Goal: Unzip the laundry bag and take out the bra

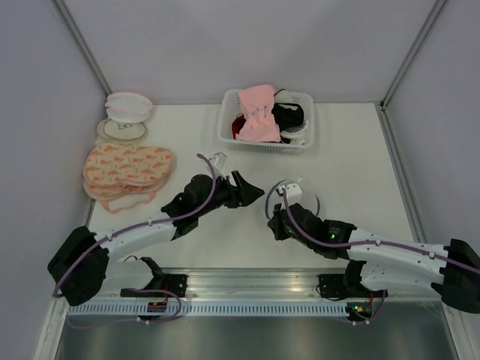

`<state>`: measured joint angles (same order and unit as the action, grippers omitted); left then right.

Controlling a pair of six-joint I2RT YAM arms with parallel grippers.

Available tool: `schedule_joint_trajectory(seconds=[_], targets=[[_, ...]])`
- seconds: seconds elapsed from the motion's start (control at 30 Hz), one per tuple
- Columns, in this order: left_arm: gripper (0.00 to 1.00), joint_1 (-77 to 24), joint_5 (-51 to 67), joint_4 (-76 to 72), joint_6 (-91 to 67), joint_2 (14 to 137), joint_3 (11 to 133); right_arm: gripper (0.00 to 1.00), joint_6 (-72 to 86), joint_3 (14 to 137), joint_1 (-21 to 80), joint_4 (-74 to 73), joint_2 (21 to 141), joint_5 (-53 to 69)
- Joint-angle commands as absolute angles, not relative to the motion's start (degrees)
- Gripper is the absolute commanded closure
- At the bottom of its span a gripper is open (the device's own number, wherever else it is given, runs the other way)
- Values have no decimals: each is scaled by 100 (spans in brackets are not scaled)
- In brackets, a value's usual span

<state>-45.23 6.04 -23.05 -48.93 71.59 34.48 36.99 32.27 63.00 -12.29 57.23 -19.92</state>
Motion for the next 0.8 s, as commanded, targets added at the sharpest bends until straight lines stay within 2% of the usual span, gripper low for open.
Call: schedule_joint_trajectory(seconds=[0.0,0.23,0.4,0.47,0.53,0.57,0.63,0.77], targets=[[21,-4658,509,-1767,-5484,6803,3130,100,3507,3296,6310,-739,5836,-1784],[22,-4825,852,-2372,-5625,7426,2971,100,3489,3322,6302,-668,5880,-1591],[29,-4948,949,-2706,-5625,7971,3208,100,3507,3261,6311,-624,5722,-1503],[38,-4957,975,-2899,-5660,8042,3199,99,3481,3252,6311,-624,5678,-1372],[54,-4975,976,-2962,-5669,8094,3199,100,3480,3252,6302,-641,5660,-1336],[75,-4983,976,-2979,-5686,8086,3191,100,3463,3261,6302,-668,5643,-1319],[98,-4983,888,-2953,-5695,8016,3156,100,3463,3270,6311,-738,5651,-1327],[98,-4983,642,-2690,-5582,7806,3120,100,3516,3287,6311,-975,5660,-1327]])
